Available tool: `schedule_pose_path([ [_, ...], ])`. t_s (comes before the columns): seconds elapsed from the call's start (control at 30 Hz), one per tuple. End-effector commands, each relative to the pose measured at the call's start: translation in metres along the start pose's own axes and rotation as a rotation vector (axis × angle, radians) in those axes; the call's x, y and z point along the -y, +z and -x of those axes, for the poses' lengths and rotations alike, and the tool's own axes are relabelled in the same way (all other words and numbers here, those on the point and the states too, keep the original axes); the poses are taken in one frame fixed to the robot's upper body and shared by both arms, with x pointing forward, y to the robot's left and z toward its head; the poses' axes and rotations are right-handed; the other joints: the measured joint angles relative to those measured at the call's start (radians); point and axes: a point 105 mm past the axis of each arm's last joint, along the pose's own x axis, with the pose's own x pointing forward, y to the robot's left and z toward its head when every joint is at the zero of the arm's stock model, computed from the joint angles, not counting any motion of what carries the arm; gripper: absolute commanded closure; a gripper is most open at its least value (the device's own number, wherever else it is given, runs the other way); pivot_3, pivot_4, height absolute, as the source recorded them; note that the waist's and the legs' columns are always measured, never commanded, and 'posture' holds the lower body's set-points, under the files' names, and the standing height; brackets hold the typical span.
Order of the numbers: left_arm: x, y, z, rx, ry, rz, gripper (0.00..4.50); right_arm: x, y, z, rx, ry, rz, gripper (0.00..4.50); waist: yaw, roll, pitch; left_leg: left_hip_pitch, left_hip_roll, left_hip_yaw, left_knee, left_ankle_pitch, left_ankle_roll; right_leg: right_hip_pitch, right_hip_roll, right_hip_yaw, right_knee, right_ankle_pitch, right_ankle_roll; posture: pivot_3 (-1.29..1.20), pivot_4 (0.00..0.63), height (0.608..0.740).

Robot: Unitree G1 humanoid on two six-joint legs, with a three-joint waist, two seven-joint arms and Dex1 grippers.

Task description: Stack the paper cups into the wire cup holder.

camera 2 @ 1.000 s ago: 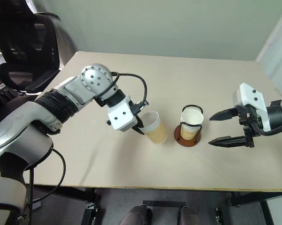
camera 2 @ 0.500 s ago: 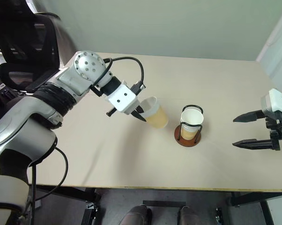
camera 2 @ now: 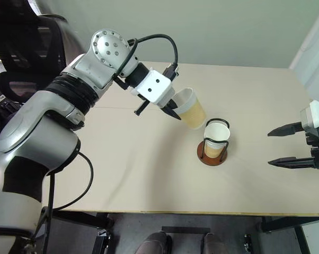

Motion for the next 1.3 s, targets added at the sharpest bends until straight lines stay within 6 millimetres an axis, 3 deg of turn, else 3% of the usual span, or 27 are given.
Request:
schedule_pose_path([
  [0.03, -0.009, 0.011, 0.005, 0.007, -0.006, -0.036, 4.46, 0.006, 0.005, 0.005, 0.0, -0.018, 0.037, 0.33, 0.001, 0.0, 0.0, 0.0, 0.0, 0.0, 0.0, 0.0, 0.0, 0.0, 0.0, 0.0, 0.0, 0.0, 0.0, 0.0, 0.15, 0.74],
  [0.67, -0.01, 0.019, -0.006, 0.057, -0.018, -0.051, 4.46, 0.012, 0.006, 0.0, 0.014, -0.012, 0.059, 0.33, 0.002, 0.0, 0.0, 0.001, 0.0, 0.003, 0.001, 0.001, 0.002, 0.001, -0.001, 0.002, 0.0, 0.001, 0.002, 0.0, 0.15, 0.74],
  [1.3, -0.012, 0.02, -0.008, 0.052, -0.02, -0.059, 4.46, 0.037, 0.029, 0.026, 0.091, -0.193, 0.111, 0.33, 0.001, 0.0, 0.0, 0.001, 0.0, 0.005, 0.001, 0.001, 0.003, 0.001, -0.001, 0.002, 0.0, 0.001, 0.002, 0.0, 0.15, 0.74],
])
